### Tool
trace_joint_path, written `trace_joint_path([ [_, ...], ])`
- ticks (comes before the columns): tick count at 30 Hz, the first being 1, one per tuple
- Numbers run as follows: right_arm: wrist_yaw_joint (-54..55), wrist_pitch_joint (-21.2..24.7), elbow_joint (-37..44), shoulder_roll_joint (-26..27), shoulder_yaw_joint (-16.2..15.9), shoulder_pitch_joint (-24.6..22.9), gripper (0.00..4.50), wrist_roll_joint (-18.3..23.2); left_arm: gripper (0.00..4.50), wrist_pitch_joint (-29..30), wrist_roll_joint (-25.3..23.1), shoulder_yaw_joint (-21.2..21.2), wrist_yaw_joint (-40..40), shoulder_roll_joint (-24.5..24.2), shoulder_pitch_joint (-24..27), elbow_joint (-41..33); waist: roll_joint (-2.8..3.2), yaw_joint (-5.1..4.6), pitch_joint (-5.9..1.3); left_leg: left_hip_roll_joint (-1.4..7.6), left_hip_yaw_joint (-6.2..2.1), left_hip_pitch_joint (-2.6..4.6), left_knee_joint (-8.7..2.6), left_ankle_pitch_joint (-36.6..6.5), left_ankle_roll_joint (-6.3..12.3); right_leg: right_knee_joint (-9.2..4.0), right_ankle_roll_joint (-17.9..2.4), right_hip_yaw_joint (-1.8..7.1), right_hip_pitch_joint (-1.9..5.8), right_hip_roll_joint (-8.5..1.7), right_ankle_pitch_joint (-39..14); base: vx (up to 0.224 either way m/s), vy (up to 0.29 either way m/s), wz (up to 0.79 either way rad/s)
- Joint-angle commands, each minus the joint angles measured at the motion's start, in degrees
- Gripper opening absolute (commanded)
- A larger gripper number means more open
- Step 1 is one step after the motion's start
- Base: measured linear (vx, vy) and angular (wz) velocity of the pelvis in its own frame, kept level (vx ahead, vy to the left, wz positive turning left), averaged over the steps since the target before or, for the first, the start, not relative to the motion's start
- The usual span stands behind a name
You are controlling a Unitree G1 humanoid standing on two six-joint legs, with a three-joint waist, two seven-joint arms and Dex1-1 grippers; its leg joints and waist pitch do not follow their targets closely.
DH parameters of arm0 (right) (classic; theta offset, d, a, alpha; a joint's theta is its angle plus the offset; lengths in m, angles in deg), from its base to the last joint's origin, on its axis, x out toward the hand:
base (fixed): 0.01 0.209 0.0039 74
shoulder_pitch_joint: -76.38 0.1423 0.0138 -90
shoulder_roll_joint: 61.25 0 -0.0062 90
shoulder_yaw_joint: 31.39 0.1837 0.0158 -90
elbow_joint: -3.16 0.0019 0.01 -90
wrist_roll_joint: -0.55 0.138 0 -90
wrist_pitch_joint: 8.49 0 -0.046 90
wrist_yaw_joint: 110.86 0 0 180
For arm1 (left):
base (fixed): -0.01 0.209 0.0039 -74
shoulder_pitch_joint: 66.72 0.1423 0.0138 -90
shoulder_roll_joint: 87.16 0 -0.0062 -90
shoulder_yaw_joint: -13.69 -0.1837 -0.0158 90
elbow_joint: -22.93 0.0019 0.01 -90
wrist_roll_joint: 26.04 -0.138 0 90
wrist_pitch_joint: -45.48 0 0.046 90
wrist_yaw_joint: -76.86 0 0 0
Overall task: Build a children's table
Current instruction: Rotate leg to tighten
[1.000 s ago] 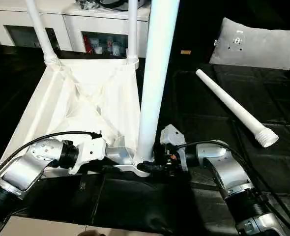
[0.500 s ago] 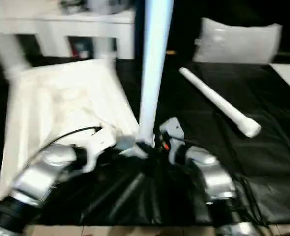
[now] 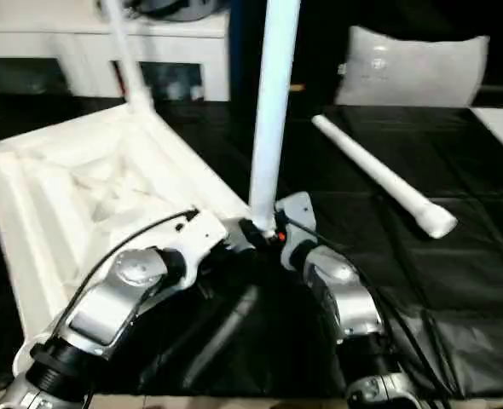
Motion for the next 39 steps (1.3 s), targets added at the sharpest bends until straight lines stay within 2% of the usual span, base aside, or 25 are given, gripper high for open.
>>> trace_joint_path([
  [1, -2.0, 0.6, -0.3, -0.7, -0.9, -1.6, 3.93, -0.6, 0.00, -2.8, 0.9, -1.5, -2.2, -0.2, -0.1, -0.4, -0.42, 0.25, -2.87, 2.51, -0.65, -0.52, -3.70, -5.8, 4.45, -4.17, -13.0, 2.12, 2.85, -3.94, -7.9, 0.000, 0.000, 0.00],
  [3, -6.2, -0.5, 2.8, -3.8, -1.0, -3.5, 4.01, -0.1, 0.00, -4.2, 1.0, -1.2, -4.1, -1.9, -0.5, 0.8, -0.46, 0.47, -2.86, 2.55, -0.70, -0.46, -3.70, -6.1, 4.66, -4.19, -12.8, 2.07, 2.97, -3.93, -8.0, 0.000, 0.000, 0.00],
  [5, -8.0, -0.8, 3.9, -5.0, -1.0, -4.2, 4.31, 0.3, 0.00, -4.5, 1.2, -1.0, -4.6, -2.5, -0.6, 1.1, -0.40, 0.69, -2.86, 2.56, -0.68, -0.53, -3.74, -6.4, 4.89, -4.17, -12.6, 2.06, 3.03, -3.97, -8.8, 0.000, 0.000, 0.00],
  [6, -9.9, -1.2, 5.0, -6.4, -0.8, -4.9, 4.36, 0.8, 0.00, -5.3, 1.5, -1.1, -5.8, -3.3, -0.7, 1.4, -0.34, 0.73, -2.74, 2.60, -0.66, -0.42, -3.80, -7.1, 4.78, -4.38, -12.4, 2.07, 2.86, -3.99, -10.1, 0.000, 0.000, 0.00],
  [8, -16.3, -2.1, 7.8, -10.4, -0.4, -6.3, 4.43, 3.1, 0.00, -7.3, 2.3, -1.7, -9.0, -5.9, -0.8, 2.1, -0.53, 1.01, -2.76, 2.60, -0.75, -0.42, -3.82, -7.7, 4.92, -4.51, -11.7, 2.09, 3.04, -4.05, -11.5, 0.000, 0.000, 0.00],
  [9, -20.9, -2.4, 9.7, -13.0, -0.3, -7.0, 4.43, 4.8, 0.00, -8.4, 2.6, -2.0, -11.0, -7.5, -0.9, 2.7, -0.50, 1.26, -2.76, 2.60, -0.72, -0.42, -3.76, -7.9, 5.26, -4.53, -11.5, 2.13, 3.00, -4.02, -11.8, 0.000, 0.000, 0.00],
  [12, -27.2, -1.9, 11.9, -16.4, -0.7, -7.5, 4.43, 6.7, 0.00, -10.2, 3.0, -2.3, -14.6, -9.8, -1.1, 3.5, -0.49, 1.44, -2.73, 2.70, -0.70, -0.49, -3.76, -7.3, 5.83, -4.38, -11.9, 2.04, 2.93, -4.00, -10.7, 0.000, 0.000, 0.00],
  [15, -30.9, -1.5, 12.1, -18.5, -1.2, -6.7, 4.43, 7.2, 0.00, -11.9, 3.5, -3.1, -18.3, -11.9, -1.2, 3.9, -0.50, 1.51, -2.71, 2.82, -0.76, -0.35, -3.78, -7.7, 5.94, -4.48, -12.0, 2.01, 2.82, -4.13, -12.4, 0.000, 0.000, 0.00],
  [17, -31.7, -1.5, 11.9, -18.8, -1.3, -6.2, 4.43, 7.1, 0.00, -12.8, 3.6, -3.4, -19.5, -12.5, -1.2, 4.0, -0.46, 1.54, -2.70, 2.88, -0.76, -0.29, -3.80, -7.5, 5.78, -4.47, -12.5, 1.99, 2.74, -4.14, -12.3, 0.000, 0.000, 0.00],
  [18, -32.7, -1.4, 11.5, -19.3, -1.6, -5.4, 4.43, 7.1, 0.00, -13.7, 4.1, -4.0, -21.9, -13.8, -1.2, 3.9, -0.60, 1.71, -2.85, 2.85, -0.75, -0.14, -3.69, -6.9, 5.83, -4.25, -12.8, 1.97, 2.73, -4.16, -11.5, 0.000, 0.000, 0.00],
  [20, -34.1, -2.0, 10.8, -20.1, -2.3, -4.1, 4.43, 6.8, 0.00, -16.3, 5.3, -5.1, -25.9, -15.9, -1.1, 3.7, -0.46, 1.75, -2.85, 2.87, -0.78, -0.16, -3.69, -6.1, 5.94, -4.02, -13.5, 1.90, 2.74, -4.13, -9.8, 0.000, 0.000, 0.00],
  [22, -35.8, -3.6, 9.4, -20.9, -3.9, -2.1, 4.43, 5.2, 0.00, -19.2, 5.8, -6.6, -31.1, -18.8, -1.5, 3.8, -0.59, 1.63, -2.92, 2.84, -0.65, -0.02, -3.64, -5.6, 5.93, -3.74, -14.2, 1.85, 2.62, -4.05, -8.1, 0.000, 0.000, 0.00],
  [24, -39.2, -4.1, 9.0, -21.3, -5.7, -1.1, 4.43, 4.9, 0.00, -20.7, 5.6, -7.3, -33.7, -20.1, -2.4, 4.6, -0.35, 1.94, -2.90, 2.93, -0.44, 0.26, -3.50, -5.7, 6.03, -3.53, -15.0, 1.88, 2.55, -4.07, -6.2, 0.000, 0.000, 0.00],
  [26, -40.1, -4.2, 8.9, -21.4, -6.0, -0.9, 4.43, 4.9, 0.00, -21.0, 5.6, -7.5, -34.3, -20.2, -2.7, 4.9, -0.29, 2.27, -3.01, 3.02, -0.50, 0.22, -3.52, -5.2, 6.13, -3.29, -15.3, 1.78, 2.76, -4.13, -5.0, 0.000, 0.000, 0.00],
  [27, -41.7, -3.8, 9.2, -21.5, -6.7, -0.7, 4.43, 5.1, 0.00, -21.5, 5.5, -7.7, -35.3, -20.6, -3.0, 5.1, -0.56, 2.42, -2.96, 3.04, -0.46, 0.13, -3.49, -4.9, 6.16, -3.23, -15.3, 1.77, 2.80, -4.15, -4.3, 0.000, 0.000, 0.00],
  [29, -43.2, -3.3, 9.6, -21.5, -7.5, -0.5, 4.43, 5.1, 0.00, -22.1, 5.5, -8.0, -36.4, -20.9, -3.4, 5.5, -0.61, 2.58, -3.03, 3.07, -0.53, 0.02, -3.45, -4.3, 6.15, -2.95, -15.6, 1.71, 2.93, -4.24, -3.5, 0.000, 0.000, 0.00],
  [33, -45.2, -3.1, 9.8, -21.6, -9.2, -0.2, 4.02, 5.5, 0.00, -23.8, 5.5, -8.7, -37.7, -21.2, -4.4, 6.3, -0.75, 2.66, -2.95, 3.09, -0.50, 0.00, -3.48, -5.0, 5.92, -3.16, -15.5, 1.67, 2.97, -4.46, -5.1, 0.000, 0.000, 0.00],
  [34, -45.2, -3.2, 9.7, -21.5, -9.3, -0.2, 3.88, 5.4, 0.00, -23.9, 5.5, -8.7, -37.8, -21.2, -4.5, 6.4, -1.01, 2.61, -2.91, 3.08, -0.48, -0.02, -3.51, -5.2, 5.79, -3.21, -15.3, 1.65, 2.98, -4.43, -5.7, 0.000, 0.000, 0.00],
  [39, -45.3, -3.9, 8.5, -20.2, -9.8, 0.4, 3.42, 4.7, 0.00, -25.2, 5.3, -8.9, -38.9, -20.8, -5.1, 7.4, -0.75, 2.60, -2.86, 3.13, -0.54, 0.10, -3.69, -6.8, 4.57, -3.40, -14.7, 1.61, 2.88, -4.55, -8.4, 0.000, 0.000, 0.00],
])
